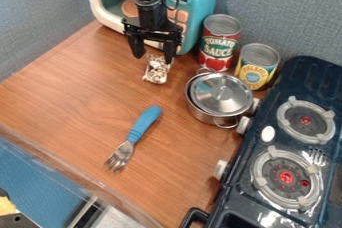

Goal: Lift the lid of the silverware and place it to the left of the table

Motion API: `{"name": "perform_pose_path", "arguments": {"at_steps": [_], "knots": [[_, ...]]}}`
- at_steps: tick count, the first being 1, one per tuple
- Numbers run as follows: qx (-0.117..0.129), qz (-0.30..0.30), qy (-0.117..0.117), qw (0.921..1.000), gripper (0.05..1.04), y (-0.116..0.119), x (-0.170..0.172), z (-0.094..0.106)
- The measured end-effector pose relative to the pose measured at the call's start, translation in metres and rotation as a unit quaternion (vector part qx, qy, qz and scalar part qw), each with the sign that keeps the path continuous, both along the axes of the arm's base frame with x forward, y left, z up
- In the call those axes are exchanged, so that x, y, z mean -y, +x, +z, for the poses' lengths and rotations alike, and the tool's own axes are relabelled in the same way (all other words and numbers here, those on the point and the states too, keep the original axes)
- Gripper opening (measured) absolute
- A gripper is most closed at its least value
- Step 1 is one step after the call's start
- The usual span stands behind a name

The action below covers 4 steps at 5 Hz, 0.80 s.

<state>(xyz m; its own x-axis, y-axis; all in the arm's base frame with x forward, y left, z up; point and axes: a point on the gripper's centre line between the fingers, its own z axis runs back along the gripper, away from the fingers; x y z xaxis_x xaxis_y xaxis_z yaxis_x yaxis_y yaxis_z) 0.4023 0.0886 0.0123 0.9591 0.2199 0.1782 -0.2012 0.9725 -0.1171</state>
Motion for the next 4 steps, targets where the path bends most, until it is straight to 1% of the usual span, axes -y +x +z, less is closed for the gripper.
{"name": "perform_pose_path", "arguments": {"at_steps": [1, 2, 3, 4], "knots": [[-0.021, 0.001, -0.006, 0.9998, 1.0, -0.005, 0.001, -0.017], [-0.045, -0.025, -0.002, 0.9987, 1.0, -0.014, 0.018, -0.024], [-0.045, -0.055, 0.015, 0.9973, 1.0, -0.019, 0.041, -0.014], [-0.022, -0.063, 0.019, 0.9976, 1.0, -0.023, 0.052, 0.005]]}}
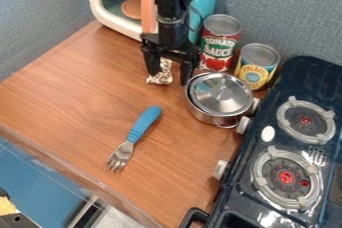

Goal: Lift the lid of the silverware and place it to the left of the table

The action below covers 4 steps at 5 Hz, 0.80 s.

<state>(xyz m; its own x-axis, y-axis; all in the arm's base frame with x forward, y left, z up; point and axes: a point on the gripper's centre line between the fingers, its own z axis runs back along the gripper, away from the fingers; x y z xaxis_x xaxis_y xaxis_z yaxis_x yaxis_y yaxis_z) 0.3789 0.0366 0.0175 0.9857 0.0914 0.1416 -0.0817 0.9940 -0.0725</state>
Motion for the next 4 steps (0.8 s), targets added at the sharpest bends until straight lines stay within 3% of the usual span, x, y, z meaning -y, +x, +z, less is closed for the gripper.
{"name": "perform_pose_path", "arguments": {"at_steps": [1, 2, 3, 4], "knots": [[0.035, -0.025, -0.014, 0.999, 1.0, 0.008, 0.031, 0.023], [0.05, -0.042, -0.002, 0.9979, 1.0, 0.016, 0.055, 0.03], [0.059, -0.071, 0.01, 0.9957, 1.0, 0.03, 0.078, 0.022], [0.047, -0.078, 0.023, 0.9955, 1.0, 0.034, 0.085, 0.012]]}}
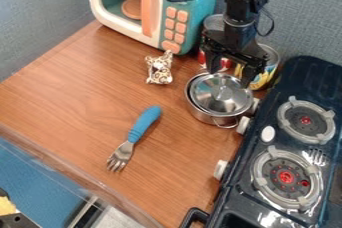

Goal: Lift the lid of the silverware and place it to the left of the table

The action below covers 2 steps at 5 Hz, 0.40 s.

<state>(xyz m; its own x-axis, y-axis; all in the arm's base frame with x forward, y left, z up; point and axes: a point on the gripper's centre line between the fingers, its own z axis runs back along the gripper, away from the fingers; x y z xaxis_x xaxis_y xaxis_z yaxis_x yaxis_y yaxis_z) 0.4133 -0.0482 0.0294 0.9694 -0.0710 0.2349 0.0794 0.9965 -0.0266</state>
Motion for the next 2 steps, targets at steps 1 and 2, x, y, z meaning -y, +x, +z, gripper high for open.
{"name": "perform_pose_path", "arguments": {"at_steps": [1, 2], "knots": [[-0.019, -0.006, 0.007, 0.9998, 1.0, 0.0034, 0.0, -0.0162], [-0.022, -0.008, 0.005, 0.9997, 0.945, 0.0044, 0.0008, -0.0171]]}}
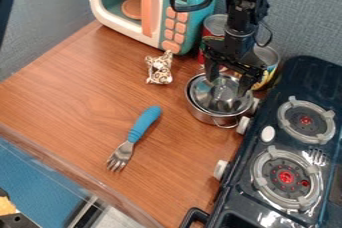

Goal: Lift the lid of the silverware and place it to the left of the table

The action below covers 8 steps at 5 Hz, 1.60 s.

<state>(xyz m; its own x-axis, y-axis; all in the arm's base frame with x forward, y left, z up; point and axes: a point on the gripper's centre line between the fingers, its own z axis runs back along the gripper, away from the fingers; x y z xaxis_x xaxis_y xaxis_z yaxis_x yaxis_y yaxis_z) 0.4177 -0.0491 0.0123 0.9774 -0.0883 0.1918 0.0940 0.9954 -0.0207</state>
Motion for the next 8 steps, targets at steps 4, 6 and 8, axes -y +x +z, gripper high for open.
{"name": "perform_pose_path", "arguments": {"at_steps": [4, 6, 8], "knots": [[-0.009, -0.002, 0.002, 1.0, 0.057, 0.001, 0.0, -0.01], [-0.01, 0.001, 0.01, 0.9999, 0.051, -0.009, -0.004, -0.01], [0.009, 0.131, -0.016, 0.9912, 0.051, -0.037, -0.07, 0.017]]}}
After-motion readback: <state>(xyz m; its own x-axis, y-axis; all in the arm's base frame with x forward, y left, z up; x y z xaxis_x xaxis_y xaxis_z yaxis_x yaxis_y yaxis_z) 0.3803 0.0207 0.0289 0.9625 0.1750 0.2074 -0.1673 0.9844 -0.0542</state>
